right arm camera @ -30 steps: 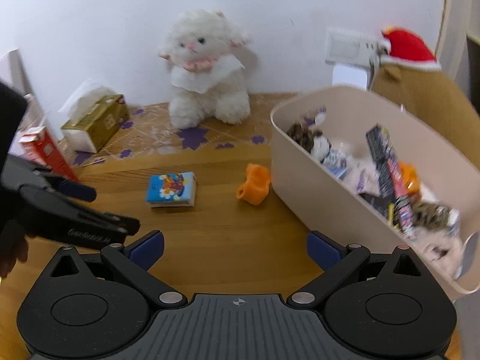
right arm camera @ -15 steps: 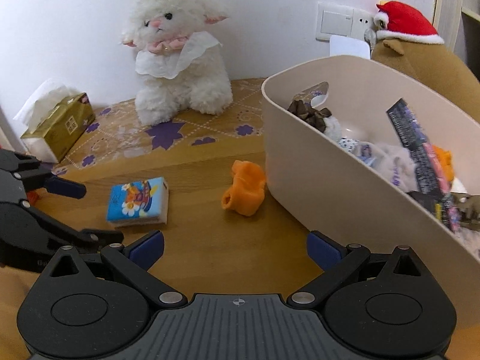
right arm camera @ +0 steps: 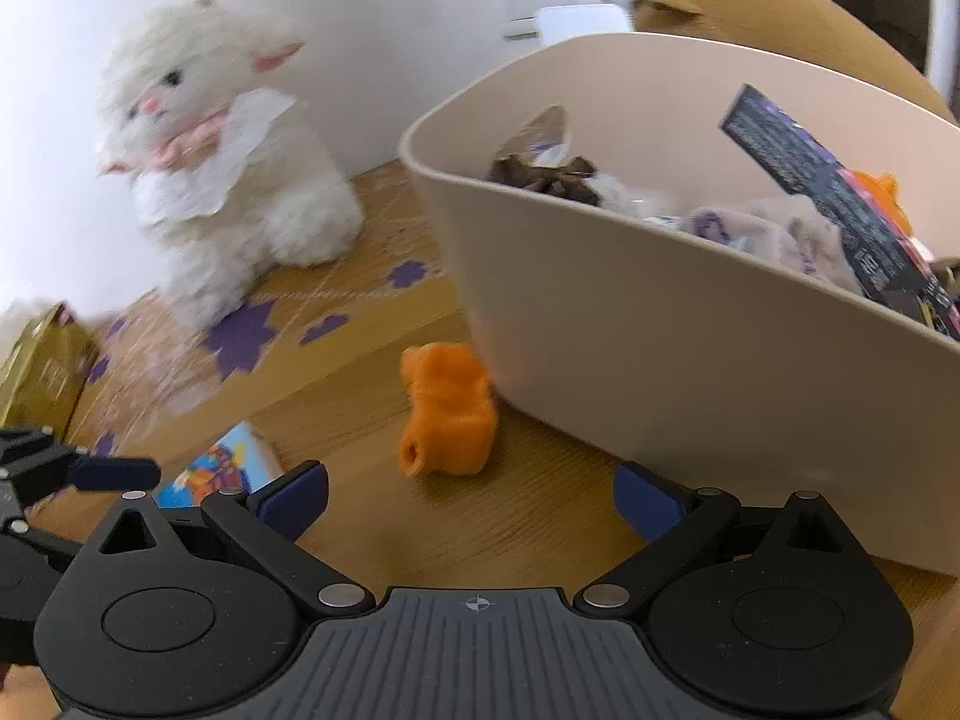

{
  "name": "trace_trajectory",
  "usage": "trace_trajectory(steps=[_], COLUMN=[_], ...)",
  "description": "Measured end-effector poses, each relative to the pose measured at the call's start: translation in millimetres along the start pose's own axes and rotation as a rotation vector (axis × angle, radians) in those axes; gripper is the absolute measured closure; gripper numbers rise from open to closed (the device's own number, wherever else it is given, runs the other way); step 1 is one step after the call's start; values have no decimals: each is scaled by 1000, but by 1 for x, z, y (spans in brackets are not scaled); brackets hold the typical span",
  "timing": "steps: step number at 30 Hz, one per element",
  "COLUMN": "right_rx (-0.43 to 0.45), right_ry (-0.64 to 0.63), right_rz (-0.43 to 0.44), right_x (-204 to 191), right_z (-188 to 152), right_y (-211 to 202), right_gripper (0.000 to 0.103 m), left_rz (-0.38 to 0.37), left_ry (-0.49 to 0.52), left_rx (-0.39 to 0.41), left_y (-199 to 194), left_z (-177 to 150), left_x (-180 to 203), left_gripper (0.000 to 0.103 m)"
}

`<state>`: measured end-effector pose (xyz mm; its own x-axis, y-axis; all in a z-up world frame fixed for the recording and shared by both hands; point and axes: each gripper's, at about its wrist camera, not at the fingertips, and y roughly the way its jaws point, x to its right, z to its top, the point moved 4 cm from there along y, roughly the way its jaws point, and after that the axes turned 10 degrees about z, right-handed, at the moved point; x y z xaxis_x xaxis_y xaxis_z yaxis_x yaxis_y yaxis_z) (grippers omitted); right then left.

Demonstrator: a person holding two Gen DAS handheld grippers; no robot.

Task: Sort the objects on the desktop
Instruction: 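Grasp the blue tissue pack with the left while the right grasps the orange rubber toy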

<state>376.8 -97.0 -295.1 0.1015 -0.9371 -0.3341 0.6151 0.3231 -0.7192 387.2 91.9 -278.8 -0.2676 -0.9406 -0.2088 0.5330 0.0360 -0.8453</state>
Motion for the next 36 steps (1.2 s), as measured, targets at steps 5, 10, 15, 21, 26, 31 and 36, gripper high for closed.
trace_trajectory(steps=[5, 10, 15, 21, 26, 31, 36], right_rx=[17, 41, 53, 36, 20, 7, -16], right_ry=[58, 76, 89, 32, 24, -18, -18], right_rz=[-29, -53, -61, -97, -95, -91, -63], right_x=[5, 0, -7, -15, -10, -10, -10], right_z=[-1, -2, 2, 0, 2, -3, -11], right_y=[8, 13, 17, 18, 17, 15, 9], right_gripper=[9, 12, 32, 63, 90, 95, 95], left_rz=[-42, -62, -68, -68, -69, -73, -81], left_ry=[-13, 2, 12, 12, 35, 33, 16], left_rx=[8, 21, 28, 28, 31, 26, 31], left_y=[7, 9, 10, 8, 6, 2, -6], left_z=[7, 8, 8, 11, 10, 8, 7], left_x=[1, 1, -2, -4, 4, 10, 12], left_gripper=[25, 25, 32, 55, 56, 56, 56])
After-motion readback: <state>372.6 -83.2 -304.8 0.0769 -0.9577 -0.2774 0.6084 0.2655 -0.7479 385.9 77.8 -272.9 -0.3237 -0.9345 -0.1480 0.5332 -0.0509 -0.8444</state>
